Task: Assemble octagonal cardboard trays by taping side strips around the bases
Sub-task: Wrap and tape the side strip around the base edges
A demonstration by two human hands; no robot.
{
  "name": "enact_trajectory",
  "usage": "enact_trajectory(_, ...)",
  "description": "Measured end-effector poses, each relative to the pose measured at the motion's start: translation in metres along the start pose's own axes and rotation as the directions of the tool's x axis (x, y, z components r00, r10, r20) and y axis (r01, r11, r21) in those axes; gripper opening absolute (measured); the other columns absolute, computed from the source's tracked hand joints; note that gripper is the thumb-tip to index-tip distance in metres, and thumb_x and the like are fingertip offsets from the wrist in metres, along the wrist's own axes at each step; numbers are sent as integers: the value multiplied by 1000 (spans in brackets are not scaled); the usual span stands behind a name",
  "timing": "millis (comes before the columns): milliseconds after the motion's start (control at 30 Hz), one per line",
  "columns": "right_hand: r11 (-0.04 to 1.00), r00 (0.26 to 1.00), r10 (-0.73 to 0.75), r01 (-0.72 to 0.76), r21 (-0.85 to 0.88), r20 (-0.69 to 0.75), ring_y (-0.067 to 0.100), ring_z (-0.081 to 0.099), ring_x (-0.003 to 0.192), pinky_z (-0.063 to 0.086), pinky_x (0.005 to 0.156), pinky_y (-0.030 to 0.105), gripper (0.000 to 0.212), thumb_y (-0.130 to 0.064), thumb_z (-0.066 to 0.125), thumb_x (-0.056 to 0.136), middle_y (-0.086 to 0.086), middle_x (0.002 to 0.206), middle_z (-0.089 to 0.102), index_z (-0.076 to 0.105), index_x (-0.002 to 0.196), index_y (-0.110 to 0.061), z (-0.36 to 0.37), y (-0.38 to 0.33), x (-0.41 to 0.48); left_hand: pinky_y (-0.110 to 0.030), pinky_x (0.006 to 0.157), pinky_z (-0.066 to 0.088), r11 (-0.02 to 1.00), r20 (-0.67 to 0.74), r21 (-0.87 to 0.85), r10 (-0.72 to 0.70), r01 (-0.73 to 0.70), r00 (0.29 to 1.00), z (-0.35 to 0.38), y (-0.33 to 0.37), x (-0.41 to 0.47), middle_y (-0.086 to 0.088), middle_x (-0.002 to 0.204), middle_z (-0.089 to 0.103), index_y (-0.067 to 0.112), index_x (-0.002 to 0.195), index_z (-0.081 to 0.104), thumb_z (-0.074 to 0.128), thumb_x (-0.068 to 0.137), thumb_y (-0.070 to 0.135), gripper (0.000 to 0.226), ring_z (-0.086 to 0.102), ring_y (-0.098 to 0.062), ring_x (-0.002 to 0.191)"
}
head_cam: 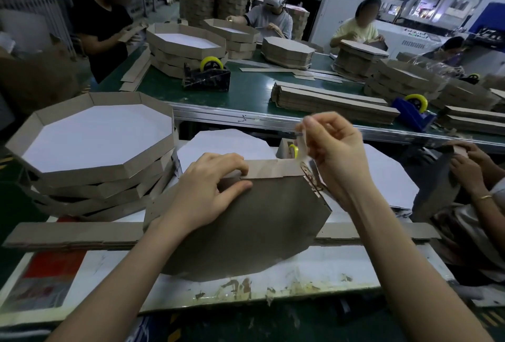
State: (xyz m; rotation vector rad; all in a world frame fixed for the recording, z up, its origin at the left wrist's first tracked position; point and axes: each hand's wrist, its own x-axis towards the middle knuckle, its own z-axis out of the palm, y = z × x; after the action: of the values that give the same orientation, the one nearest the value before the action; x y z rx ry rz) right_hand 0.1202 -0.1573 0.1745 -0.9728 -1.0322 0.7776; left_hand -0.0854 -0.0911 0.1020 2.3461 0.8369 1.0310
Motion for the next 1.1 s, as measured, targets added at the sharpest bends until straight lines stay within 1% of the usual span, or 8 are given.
enact_trajectory(133, 1000, 1000, 2, -3, -19, -12, 23, 74, 79, 57, 71, 27, 10, -12, 75, 82, 6, 78, 74, 76, 76, -20, -6, -13, 11, -41, 83, 49, 1000, -2, -13, 16, -16, 1000, 0, 2, -4, 18, 114, 63, 24, 94, 66, 64, 85, 41, 19, 53, -13, 108)
enact_trajectory(267, 904, 997, 57, -77, -420, -61, 10, 45, 42, 36, 40, 20, 9, -28, 78, 82, -4, 55, 60, 73, 77, -22, -8, -4, 14, -36, 89, 45, 1000, 17, -25, -2, 3, 1000, -1, 3, -3, 24, 112, 59, 26, 93, 65, 71, 86, 36, 13, 51, -10, 109)
enact_trajectory(333, 873, 996, 68, -90, -479, -63, 11, 38, 36, 28, 37, 19, 15, -27, 70, 91, 0, 49, 56, 75, 78, -22, -3, 2, 14, -32, 94, 41, 999, 34, -42, -27, 28, 999, -2, 4, -1, 25, 115, 58, 28, 92, 65, 72, 84, 36, 13, 49, -6, 113)
enact_trajectory(500, 957, 991, 96, -118, -265, -94, 17, 68, 57, 56, 55, 22, 11, -6, 61, 96, 7, 65, 70, 69, 91, 0, 13, 2, 19, -35, 103, 38, 998, 46, -61, -22, 25, 999, -5, 6, 3, 17, 119, 62, 25, 87, 64, 76, 81, 32, 15, 46, -4, 122)
enact_trajectory(667, 973, 989, 148, -147, -176, -6, 21, 74, 72, 58, 67, 21, 7, 3, 64, 89, 13, 77, 75, 69, 94, 3, 16, 7, 21, -37, 95, 44, 997, 49, -69, 33, -29, 998, 1, 13, 9, 11, 105, 65, 19, 85, 56, 78, 77, 23, 24, 54, -5, 107)
enact_trajectory(833, 918, 986, 136, -89, -386, 96, 21, 74, 79, 57, 71, 23, 6, -1, 69, 87, 14, 84, 76, 74, 89, -4, 12, 14, 15, -23, 88, 47, 950, -49, -293, -128, 108, 991, 7, 9, 7, 21, 104, 67, 36, 109, 28, 67, 82, 50, 50, 60, 0, 108)
enact_trajectory(933, 900, 987, 119, -61, -431, 108, 12, 71, 75, 56, 70, 22, 8, -2, 69, 88, 5, 80, 75, 73, 87, -8, 15, 15, 15, -16, 91, 42, 955, -44, -276, -122, 105, 992, 6, 9, 7, 33, 102, 62, 54, 120, 17, 64, 78, 66, 64, 58, 5, 109)
enact_trajectory(1100, 860, 987, 106, -30, -510, 121, 4, 58, 61, 49, 57, 19, 11, -8, 71, 88, -4, 69, 67, 73, 81, -16, 22, 14, 17, -39, 92, 51, 960, -32, -238, -160, 148, 987, 10, 8, 8, 47, 95, 57, 52, 112, 34, 65, 59, 81, 68, 60, 0, 105)
